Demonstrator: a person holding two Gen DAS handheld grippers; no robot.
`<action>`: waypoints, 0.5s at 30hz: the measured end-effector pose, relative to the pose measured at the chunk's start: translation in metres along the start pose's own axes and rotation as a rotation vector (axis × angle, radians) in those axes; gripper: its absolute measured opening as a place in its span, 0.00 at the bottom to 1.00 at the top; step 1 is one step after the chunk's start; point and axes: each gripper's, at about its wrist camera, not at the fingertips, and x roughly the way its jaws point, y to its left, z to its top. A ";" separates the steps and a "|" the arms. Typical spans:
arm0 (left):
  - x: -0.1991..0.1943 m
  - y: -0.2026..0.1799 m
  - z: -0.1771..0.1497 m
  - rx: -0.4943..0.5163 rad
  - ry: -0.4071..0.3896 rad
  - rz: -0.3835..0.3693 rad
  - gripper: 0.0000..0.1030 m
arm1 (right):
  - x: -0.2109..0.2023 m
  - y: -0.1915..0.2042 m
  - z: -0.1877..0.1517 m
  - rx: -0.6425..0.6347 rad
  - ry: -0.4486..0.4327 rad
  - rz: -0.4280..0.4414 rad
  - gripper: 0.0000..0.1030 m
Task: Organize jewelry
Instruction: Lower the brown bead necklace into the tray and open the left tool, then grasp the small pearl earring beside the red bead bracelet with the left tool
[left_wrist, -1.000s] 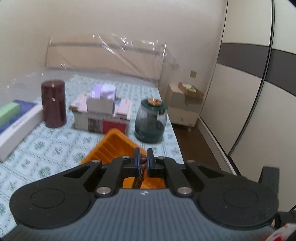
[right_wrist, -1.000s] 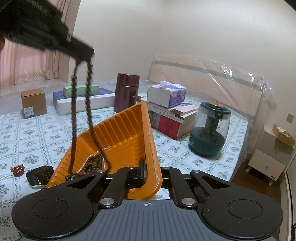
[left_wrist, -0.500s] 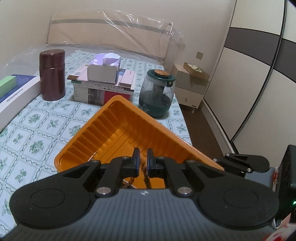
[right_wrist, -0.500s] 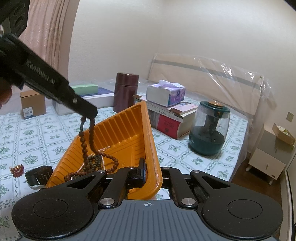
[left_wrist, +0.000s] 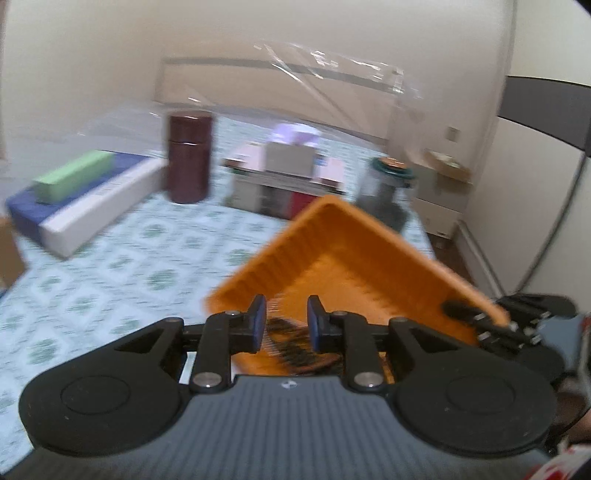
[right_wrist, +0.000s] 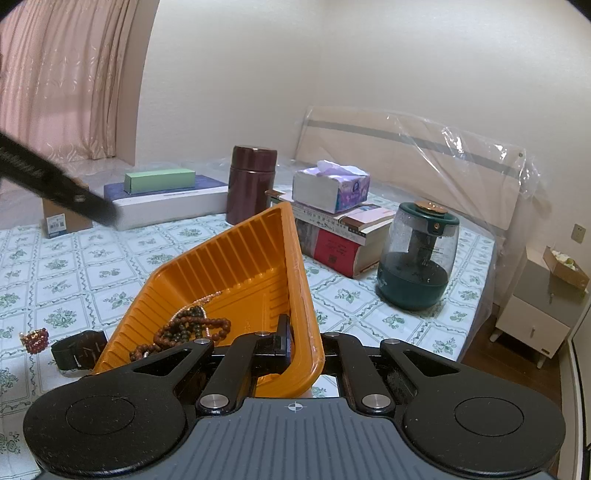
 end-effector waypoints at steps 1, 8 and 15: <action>-0.006 0.006 -0.007 0.003 -0.007 0.036 0.22 | 0.000 0.000 0.000 0.002 0.001 0.000 0.06; -0.037 0.053 -0.053 -0.084 -0.052 0.206 0.23 | 0.000 0.000 0.001 0.003 0.003 -0.002 0.06; -0.045 0.088 -0.100 -0.158 0.017 0.328 0.23 | 0.000 -0.001 0.001 0.002 0.003 -0.001 0.06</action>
